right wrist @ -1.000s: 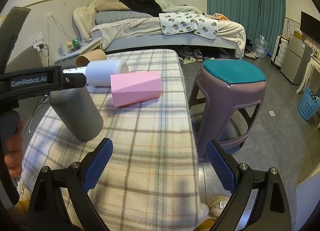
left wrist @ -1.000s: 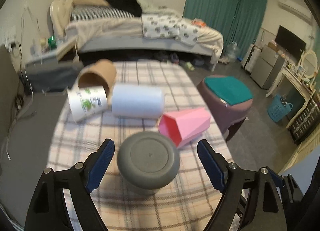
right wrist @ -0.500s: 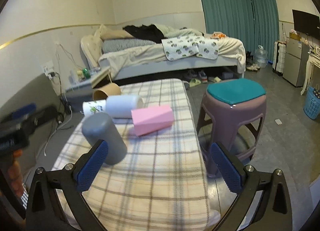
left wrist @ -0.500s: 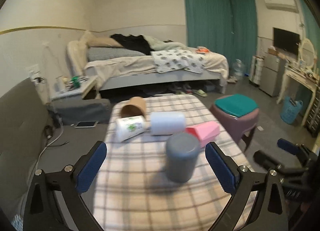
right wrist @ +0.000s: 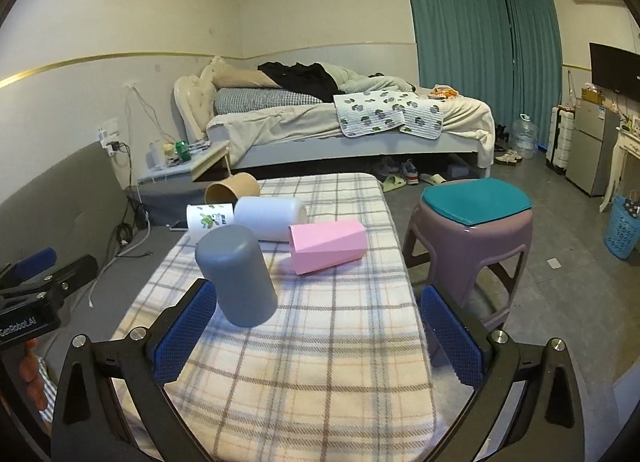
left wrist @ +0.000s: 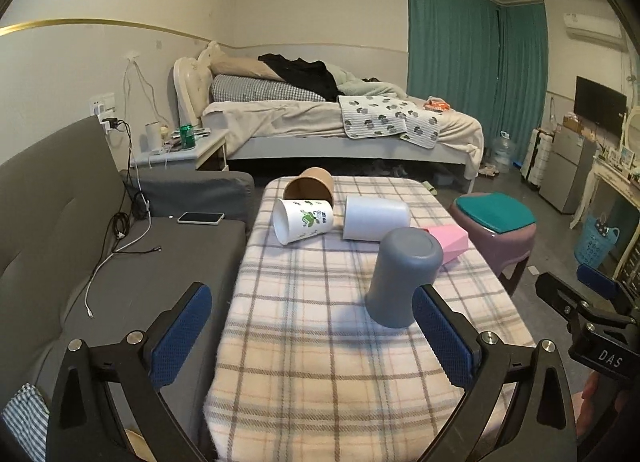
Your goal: Flip cup upside down
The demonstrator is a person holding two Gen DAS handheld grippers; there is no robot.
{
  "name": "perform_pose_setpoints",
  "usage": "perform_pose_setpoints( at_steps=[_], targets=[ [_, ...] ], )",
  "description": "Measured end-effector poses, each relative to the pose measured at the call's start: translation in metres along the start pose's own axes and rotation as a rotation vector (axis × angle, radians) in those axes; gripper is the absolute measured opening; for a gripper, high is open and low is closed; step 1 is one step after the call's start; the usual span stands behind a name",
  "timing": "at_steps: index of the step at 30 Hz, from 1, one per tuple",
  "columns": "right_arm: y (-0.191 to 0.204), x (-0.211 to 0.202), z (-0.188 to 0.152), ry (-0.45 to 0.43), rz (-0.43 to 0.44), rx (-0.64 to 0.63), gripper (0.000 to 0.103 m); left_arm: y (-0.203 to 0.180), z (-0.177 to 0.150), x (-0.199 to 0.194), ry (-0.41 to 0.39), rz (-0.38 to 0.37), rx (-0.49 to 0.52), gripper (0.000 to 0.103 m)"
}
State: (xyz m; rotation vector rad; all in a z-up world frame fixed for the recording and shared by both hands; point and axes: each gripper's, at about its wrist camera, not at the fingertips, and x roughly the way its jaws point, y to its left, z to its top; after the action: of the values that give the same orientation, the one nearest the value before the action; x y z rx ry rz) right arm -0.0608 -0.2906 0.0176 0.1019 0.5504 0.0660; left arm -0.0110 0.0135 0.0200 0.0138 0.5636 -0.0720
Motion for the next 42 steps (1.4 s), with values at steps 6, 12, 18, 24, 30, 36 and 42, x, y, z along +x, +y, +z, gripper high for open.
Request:
perform_pose_setpoints(
  at_steps=[6,12,18,24,30,36,42],
  targets=[
    [-0.0007,-0.0032,-0.0012,-0.009,0.002,0.006,0.103,-0.0025,-0.0021,-0.0001,0.005,-0.005,0.008,0.103],
    [-0.0033,-0.0056,-0.0011,-0.017,-0.004,0.011,0.103,-0.0026,-0.0039,0.002,0.011,-0.002,0.015,0.103],
    [-0.004,-0.0052,-0.0006,-0.013,-0.002,0.009,0.103,-0.0024,-0.0061,0.0034,0.012,0.003,0.015,0.103],
    [-0.0047,-0.0052,-0.0012,-0.011,0.0,0.009,0.103,-0.0006,-0.0097,0.0052,0.014,0.003,-0.009,0.103],
    [-0.0039,-0.0052,-0.0015,-0.011,-0.003,0.008,0.103,0.0018,-0.0098,0.0062,0.014,0.014,-0.015,0.103],
    [-0.0036,-0.0048,-0.0019,-0.008,-0.003,0.006,0.103,0.0042,-0.0084,0.0046,0.009,0.017,-0.027,0.103],
    [-0.0032,-0.0049,-0.0032,-0.008,-0.003,0.006,0.103,0.0042,-0.0078,0.004,0.011,0.018,-0.022,0.103]
  ],
)
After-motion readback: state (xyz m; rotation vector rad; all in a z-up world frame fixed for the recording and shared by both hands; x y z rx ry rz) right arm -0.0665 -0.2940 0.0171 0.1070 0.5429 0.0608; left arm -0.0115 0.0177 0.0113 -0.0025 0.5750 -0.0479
